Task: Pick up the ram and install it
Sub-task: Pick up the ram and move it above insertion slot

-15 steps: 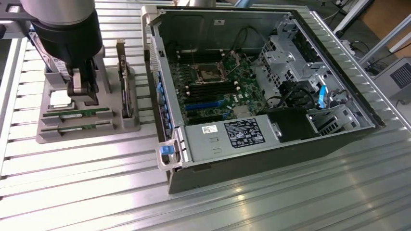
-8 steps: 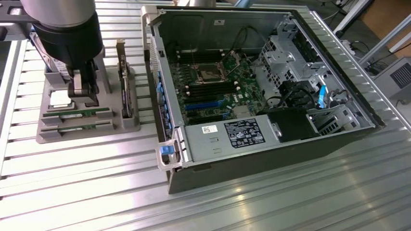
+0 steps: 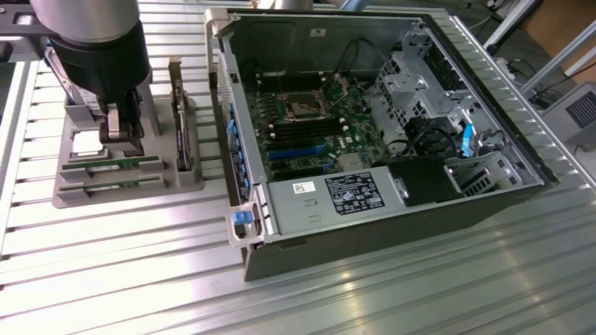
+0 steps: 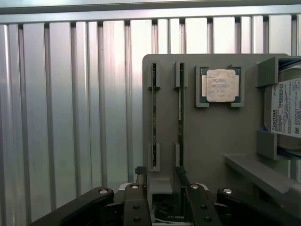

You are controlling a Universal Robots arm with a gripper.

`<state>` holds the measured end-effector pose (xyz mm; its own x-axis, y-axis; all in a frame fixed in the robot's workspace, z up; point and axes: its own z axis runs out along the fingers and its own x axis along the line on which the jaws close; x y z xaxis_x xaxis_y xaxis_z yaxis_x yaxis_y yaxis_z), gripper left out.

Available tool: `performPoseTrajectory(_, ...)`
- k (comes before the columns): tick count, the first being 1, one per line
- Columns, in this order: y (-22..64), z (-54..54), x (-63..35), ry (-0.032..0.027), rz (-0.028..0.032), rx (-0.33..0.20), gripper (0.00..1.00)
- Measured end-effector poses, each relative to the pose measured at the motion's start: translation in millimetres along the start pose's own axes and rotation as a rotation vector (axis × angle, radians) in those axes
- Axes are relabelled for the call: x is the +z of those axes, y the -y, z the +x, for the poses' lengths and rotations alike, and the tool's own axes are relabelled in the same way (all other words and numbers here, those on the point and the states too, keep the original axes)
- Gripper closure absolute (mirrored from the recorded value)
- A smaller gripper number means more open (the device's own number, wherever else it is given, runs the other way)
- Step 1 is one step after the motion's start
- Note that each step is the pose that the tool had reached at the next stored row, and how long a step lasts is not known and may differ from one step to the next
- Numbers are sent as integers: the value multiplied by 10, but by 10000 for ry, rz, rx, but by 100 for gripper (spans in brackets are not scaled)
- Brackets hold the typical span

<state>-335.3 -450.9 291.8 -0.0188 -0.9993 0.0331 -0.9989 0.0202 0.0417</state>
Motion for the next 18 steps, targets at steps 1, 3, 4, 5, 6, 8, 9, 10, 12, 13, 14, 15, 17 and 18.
performPoseTrajectory(1, 0, 0, 4, -6, 0, 0, 64)
performPoseTrajectory(3, 0, 0, 10, -13, 0, 1, 64)
performPoseTrajectory(4, 1, 0, 13, -15, 0, 1, 64)
performPoseTrajectory(5, 1, 0, 17, -20, 0, 1, 64)
performPoseTrajectory(6, 1, -1, 22, -24, 0, 1, 64)
performPoseTrajectory(8, 2, -1, 34, -29, 0, 1, 64)
performPoseTrajectory(9, 1, -1, 38, -30, 1, 1, 64)
performPoseTrajectory(10, 2, -1, 44, -31, 1, 1, 64)
performPoseTrajectory(12, 2, -2, 59, -31, 1, 1, 64)
performPoseTrajectory(13, 3, -2, 71, -32, 1, 1, 64)
performPoseTrajectory(14, 3, -3, 78, -33, 1, 1, 64)
performPoseTrajectory(15, 3, -3, 83, -34, 1, 1, 64)
performPoseTrajectory(17, 4, -3, 104, -35, 0, 1, 64)
performPoseTrajectory(18, 4, -3, 112, -34, 1, 1, 64)
